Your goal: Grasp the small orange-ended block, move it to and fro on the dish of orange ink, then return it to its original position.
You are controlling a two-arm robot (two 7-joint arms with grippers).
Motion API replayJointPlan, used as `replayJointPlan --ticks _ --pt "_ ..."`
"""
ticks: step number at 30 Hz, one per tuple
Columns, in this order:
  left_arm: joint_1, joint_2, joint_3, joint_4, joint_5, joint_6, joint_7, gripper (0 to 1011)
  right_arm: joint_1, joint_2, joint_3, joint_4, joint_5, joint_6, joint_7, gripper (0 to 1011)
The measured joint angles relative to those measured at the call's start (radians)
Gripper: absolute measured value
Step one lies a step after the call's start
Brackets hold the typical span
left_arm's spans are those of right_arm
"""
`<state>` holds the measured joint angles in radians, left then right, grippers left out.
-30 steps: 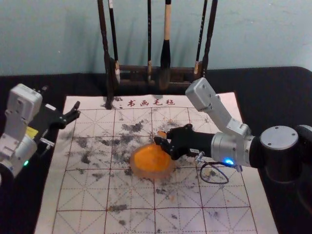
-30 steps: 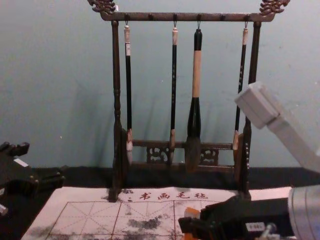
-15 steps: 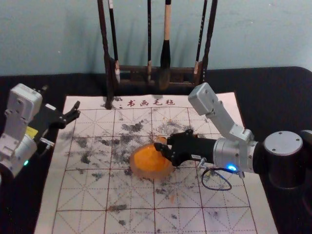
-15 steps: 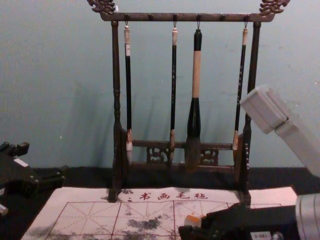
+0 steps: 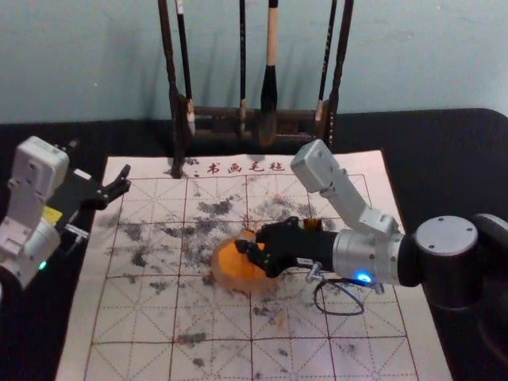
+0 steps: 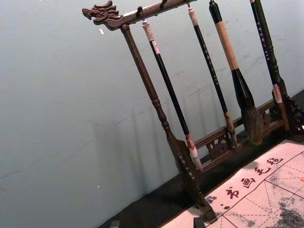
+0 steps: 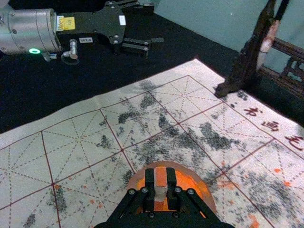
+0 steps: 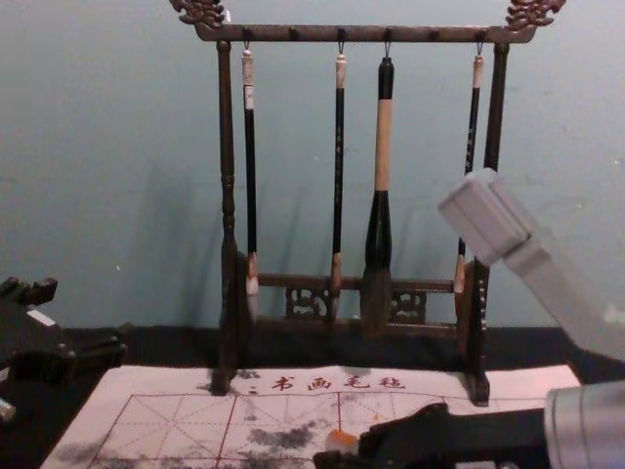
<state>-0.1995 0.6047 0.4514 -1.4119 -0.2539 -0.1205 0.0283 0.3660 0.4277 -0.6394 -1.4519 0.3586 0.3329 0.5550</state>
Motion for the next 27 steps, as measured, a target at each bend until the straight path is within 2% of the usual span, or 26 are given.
replayJointPlan --ticks 14,27 --pt "0.000 0.000 0.000 0.000 0.000 0.000 0.000 1001 0.040 -0.043 -0.027 0.055 -0.008 -0.013 0.004 110" --pt "0.000 0.000 0.000 0.000 0.000 0.000 0.000 1001 0.069 -0.068 -0.018 0.105 -0.026 -0.026 -0.016 110"
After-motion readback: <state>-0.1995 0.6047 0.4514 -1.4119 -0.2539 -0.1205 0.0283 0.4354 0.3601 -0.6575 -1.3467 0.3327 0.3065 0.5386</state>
